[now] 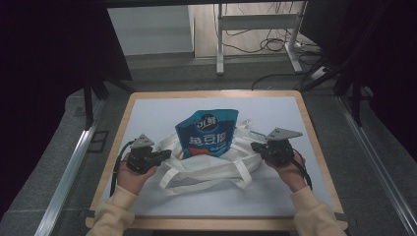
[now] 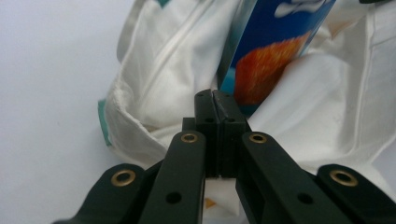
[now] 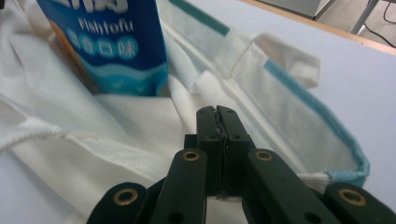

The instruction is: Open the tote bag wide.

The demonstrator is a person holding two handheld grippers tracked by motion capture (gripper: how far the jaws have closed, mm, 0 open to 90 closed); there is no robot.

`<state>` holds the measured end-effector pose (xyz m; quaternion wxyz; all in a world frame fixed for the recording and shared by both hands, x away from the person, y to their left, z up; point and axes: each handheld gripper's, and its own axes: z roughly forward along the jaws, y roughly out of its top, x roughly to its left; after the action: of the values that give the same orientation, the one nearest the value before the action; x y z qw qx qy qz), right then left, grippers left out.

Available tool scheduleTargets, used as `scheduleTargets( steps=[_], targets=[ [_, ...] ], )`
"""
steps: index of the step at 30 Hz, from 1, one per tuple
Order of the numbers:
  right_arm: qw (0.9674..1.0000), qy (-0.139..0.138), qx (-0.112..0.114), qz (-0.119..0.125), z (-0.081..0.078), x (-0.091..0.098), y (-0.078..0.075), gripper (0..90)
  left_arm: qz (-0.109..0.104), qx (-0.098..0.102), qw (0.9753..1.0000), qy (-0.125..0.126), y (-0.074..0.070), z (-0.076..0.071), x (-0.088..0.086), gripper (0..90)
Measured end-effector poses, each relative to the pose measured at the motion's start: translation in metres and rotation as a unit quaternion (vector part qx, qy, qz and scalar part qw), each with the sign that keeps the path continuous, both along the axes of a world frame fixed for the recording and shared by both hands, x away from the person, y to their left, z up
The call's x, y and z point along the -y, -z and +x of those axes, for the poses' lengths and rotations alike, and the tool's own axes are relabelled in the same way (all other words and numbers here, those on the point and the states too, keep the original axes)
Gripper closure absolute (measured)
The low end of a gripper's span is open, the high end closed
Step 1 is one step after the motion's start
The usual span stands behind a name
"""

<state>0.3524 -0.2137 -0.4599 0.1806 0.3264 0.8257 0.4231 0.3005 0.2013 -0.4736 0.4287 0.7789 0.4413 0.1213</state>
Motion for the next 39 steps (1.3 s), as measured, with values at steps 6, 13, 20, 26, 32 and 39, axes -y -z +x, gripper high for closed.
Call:
scheduleTargets(
  steps=[6,13,20,26,32,39],
  targets=[
    [0.9998,0.001,-0.017,0.005,-0.002,0.004,0.02,88.1,0.011,-0.012,0.9999,0.004,0.012,0.0,0.006,89.6],
    [0.9992,0.003,-0.04,-0.007,-0.001,0.005,0.04,88.5,0.012,-0.019,0.9997,0.005,0.019,0.001,0.008,89.6],
    [0.999,0.004,-0.044,-0.004,-0.001,0.005,0.043,88.6,0.011,-0.019,0.9997,0.004,0.02,0.001,0.008,89.5],
    [0.9999,0.002,-0.009,0.008,-0.007,0.001,0.023,88.6,0.017,0.003,0.9998,0.005,0.005,0.0,0.012,89.3],
    [0.9994,-0.02,0.007,0.026,-0.011,-0.014,0.001,88.6,0.023,0.017,0.9996,0.007,-0.007,0.007,0.02,89.3],
    [0.9984,-0.055,-0.014,0.009,-0.014,-0.039,0.01,88.5,0.02,-0.001,0.9998,-0.006,0.0,0.025,0.023,89.4]
  ],
)
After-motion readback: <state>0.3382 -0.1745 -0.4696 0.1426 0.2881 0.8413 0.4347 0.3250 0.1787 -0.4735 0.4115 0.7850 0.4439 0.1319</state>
